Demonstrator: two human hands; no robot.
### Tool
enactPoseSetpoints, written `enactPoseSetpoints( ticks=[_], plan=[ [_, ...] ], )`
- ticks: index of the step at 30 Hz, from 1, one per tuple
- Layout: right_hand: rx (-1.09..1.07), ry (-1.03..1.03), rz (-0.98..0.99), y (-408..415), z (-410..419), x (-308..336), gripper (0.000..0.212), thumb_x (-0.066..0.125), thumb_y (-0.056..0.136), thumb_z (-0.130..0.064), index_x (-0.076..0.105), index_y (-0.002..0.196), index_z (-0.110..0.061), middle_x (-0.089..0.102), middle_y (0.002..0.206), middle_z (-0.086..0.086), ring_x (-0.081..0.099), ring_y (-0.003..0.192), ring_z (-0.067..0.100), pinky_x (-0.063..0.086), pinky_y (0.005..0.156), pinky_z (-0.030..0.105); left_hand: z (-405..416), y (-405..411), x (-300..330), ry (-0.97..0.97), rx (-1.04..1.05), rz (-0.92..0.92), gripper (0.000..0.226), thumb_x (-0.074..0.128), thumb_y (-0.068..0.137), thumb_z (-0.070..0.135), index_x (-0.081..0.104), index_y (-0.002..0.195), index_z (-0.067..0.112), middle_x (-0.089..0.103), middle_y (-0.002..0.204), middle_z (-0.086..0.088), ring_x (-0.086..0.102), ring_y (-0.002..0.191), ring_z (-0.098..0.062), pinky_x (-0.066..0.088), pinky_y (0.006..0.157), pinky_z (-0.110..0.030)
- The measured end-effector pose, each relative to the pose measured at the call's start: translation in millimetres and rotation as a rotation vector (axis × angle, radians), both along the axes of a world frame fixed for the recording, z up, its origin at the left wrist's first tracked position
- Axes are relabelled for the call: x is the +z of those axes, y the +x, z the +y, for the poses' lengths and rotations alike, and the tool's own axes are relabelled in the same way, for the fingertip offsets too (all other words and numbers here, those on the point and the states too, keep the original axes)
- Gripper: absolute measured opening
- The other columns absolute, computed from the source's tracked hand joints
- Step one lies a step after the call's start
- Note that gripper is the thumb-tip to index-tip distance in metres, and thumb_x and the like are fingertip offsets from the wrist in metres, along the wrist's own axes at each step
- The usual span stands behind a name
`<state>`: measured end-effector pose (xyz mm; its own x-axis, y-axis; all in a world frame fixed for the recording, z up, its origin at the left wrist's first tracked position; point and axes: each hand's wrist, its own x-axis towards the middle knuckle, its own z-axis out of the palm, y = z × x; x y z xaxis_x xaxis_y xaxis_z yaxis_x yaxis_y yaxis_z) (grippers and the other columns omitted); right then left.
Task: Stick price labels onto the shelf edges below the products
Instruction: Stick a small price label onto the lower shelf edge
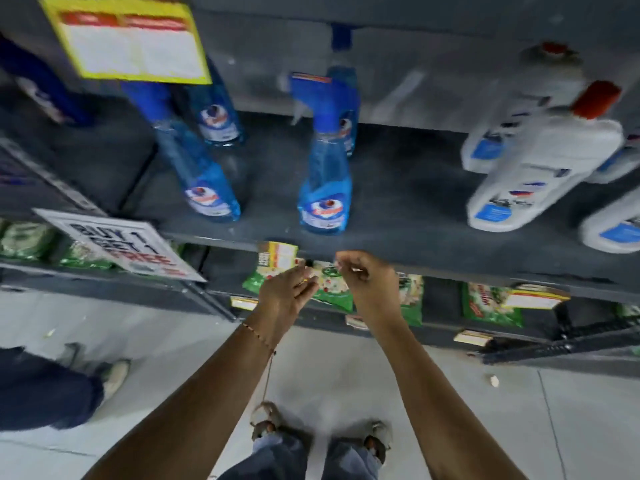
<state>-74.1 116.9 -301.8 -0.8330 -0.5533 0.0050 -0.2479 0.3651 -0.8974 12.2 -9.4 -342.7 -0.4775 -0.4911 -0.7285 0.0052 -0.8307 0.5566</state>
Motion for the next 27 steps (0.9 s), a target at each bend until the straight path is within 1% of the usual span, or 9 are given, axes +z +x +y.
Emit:
enactPoseSetpoints(
  ticks=[3, 5, 8, 10, 12, 14, 17, 22, 27],
  plan=[
    [0.099, 0.12, 0.071, 17.2, -52.2, -0.6, 0.02, 0.068, 0.087, -0.015, 0.073, 0.107, -0.016, 0.076, 0.104, 0.001, 0.07, 0.095, 0.013, 0.054, 0.087, 0.028, -32.9, 13.3, -3.4, -0.003, -0.038, -0.064, 0.007, 0.06, 0.094, 0.006, 0.062, 0.087, 0.006, 0.064, 0.093, -0.012, 0.06, 0.085, -0.02, 0.047, 0.094, -0.036],
    [0.151, 0.165, 0.149, 22.9, -79.9, -2.2, 0.024, 0.061, 0.09, -0.011, 0.071, 0.111, -0.016, 0.075, 0.111, 0.004, 0.068, 0.104, 0.02, 0.053, 0.094, 0.034, -46.7, 19.2, -6.1, -0.054, -0.076, -0.063, 0.007, 0.059, 0.094, 0.006, 0.06, 0.088, 0.011, 0.062, 0.094, -0.008, 0.059, 0.091, -0.021, 0.049, 0.093, -0.036],
    [0.214, 0.243, 0.273, 26.6, -108.2, -3.9, 0.026, 0.054, 0.091, -0.015, 0.071, 0.111, -0.02, 0.074, 0.111, 0.002, 0.066, 0.104, 0.023, 0.053, 0.092, 0.045, -60.9, 27.7, -15.8, -0.069, -0.078, -0.012, 0.014, 0.046, 0.099, 0.004, 0.055, 0.108, 0.009, 0.06, 0.112, -0.011, 0.056, 0.104, -0.024, 0.049, 0.089, -0.032],
    [0.255, 0.264, 0.313, 29.8, -117.4, -5.3, 0.022, 0.058, 0.088, -0.024, 0.072, 0.106, -0.024, 0.076, 0.104, 0.0, 0.067, 0.099, 0.024, 0.053, 0.087, 0.048, -64.1, 34.1, -25.5, -0.004, -0.034, 0.048, 0.023, 0.043, 0.1, 0.006, 0.051, 0.122, 0.004, 0.064, 0.122, -0.014, 0.06, 0.104, -0.025, 0.046, 0.091, -0.034],
    [0.284, 0.303, 0.372, 33.9, -122.6, -6.7, 0.02, 0.064, 0.083, -0.031, 0.073, 0.1, -0.026, 0.075, 0.098, -0.003, 0.067, 0.095, 0.024, 0.052, 0.084, 0.047, -65.7, 39.6, -29.6, -0.067, -0.017, -0.017, 0.006, 0.058, 0.094, 0.006, 0.061, 0.1, 0.007, 0.071, 0.089, -0.007, 0.06, 0.076, -0.017, 0.048, 0.07, -0.025],
    [0.292, 0.33, 0.377, 37.6, -126.4, -7.7, 0.014, 0.064, 0.08, -0.028, 0.073, 0.091, -0.026, 0.074, 0.09, -0.004, 0.066, 0.089, 0.024, 0.052, 0.081, 0.047, -68.9, 42.7, -30.5, -0.147, -0.015, -0.061, 0.021, 0.071, 0.085, 0.004, 0.058, 0.074, 0.016, 0.055, 0.054, 0.004, 0.043, 0.05, -0.007, 0.034, 0.048, -0.017],
    [0.26, 0.322, 0.329, 41.8, -124.2, -7.8, 0.006, 0.066, 0.081, -0.02, 0.068, 0.083, -0.025, 0.071, 0.083, -0.005, 0.064, 0.082, 0.022, 0.052, 0.08, 0.048, -80.0, 49.7, -30.2, -0.349, -0.068, -0.135, 0.031, 0.076, 0.078, -0.002, 0.056, 0.061, 0.014, 0.049, 0.038, 0.009, 0.035, 0.033, -0.004, 0.03, 0.037, -0.015],
    [0.187, 0.307, 0.301, 45.4, -104.7, -10.9, 0.009, 0.07, 0.084, -0.022, 0.062, 0.08, -0.022, 0.069, 0.076, -0.008, 0.063, 0.072, 0.018, 0.053, 0.078, 0.048, -96.6, 64.9, -19.9, -0.606, -0.169, -0.199, 0.013, 0.08, 0.075, 0.0, 0.067, 0.071, 0.001, 0.058, 0.048, -0.004, 0.047, 0.033, -0.008, 0.041, 0.039, -0.019],
    [0.139, 0.362, 0.311, 44.5, -112.5, -15.1, 0.014, 0.072, 0.081, -0.025, 0.061, 0.072, -0.024, 0.068, 0.073, -0.007, 0.063, 0.073, 0.017, 0.054, 0.077, 0.048, -112.2, 58.6, -8.1, -0.754, -0.161, -0.188, 0.016, 0.081, 0.075, 0.007, 0.071, 0.068, 0.017, 0.071, 0.062, -0.007, 0.064, 0.049, -0.02, 0.06, 0.062, -0.038]
  ],
)
